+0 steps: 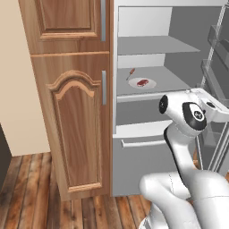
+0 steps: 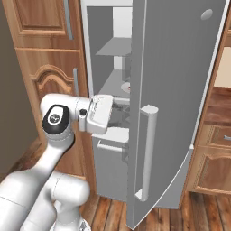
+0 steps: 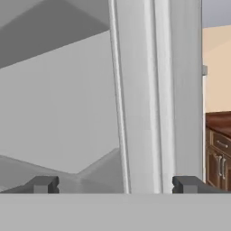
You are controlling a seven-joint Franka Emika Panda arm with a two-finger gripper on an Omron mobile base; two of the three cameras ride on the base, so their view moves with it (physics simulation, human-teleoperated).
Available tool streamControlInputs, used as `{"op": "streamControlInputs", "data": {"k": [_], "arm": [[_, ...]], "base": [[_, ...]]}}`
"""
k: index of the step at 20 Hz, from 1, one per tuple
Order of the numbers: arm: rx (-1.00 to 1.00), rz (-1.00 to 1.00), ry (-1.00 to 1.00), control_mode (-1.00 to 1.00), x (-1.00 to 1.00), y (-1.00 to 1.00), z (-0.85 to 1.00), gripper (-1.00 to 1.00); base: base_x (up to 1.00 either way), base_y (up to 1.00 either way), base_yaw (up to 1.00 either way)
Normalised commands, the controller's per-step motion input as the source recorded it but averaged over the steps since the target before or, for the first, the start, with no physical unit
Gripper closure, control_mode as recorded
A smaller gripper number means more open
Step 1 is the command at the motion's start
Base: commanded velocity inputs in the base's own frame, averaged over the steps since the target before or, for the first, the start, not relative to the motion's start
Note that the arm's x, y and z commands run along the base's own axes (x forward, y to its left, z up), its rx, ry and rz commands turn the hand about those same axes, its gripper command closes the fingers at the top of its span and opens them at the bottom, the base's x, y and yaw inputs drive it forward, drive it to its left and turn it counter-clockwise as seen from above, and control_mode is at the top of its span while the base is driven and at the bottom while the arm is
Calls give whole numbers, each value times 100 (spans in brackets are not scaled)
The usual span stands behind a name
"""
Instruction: Retrieve the steak from the fridge and place it on the saucepan with marinade on the stove.
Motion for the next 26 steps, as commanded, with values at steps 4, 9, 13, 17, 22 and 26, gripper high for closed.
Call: {"op": "streamControlInputs", "data": {"k": [4, 9, 13, 17, 22, 26], "arm": [[0, 0, 0, -100, 5, -46, 0, -100], [0, 0, 0, -100, 0, -53, 0, -100], [0, 0, 0, -100, 0, -73, 0, -100], [0, 0, 0, -100, 0, -81, -1, -100], [0, 0, 0, -100, 0, -73, -4, -100], [0, 0, 0, -100, 0, -60, -3, -100]], "base": [[0, 0, 0], [0, 0, 0], [0, 0, 0], [0, 0, 0], [0, 0, 0], [0, 0, 0]]}}
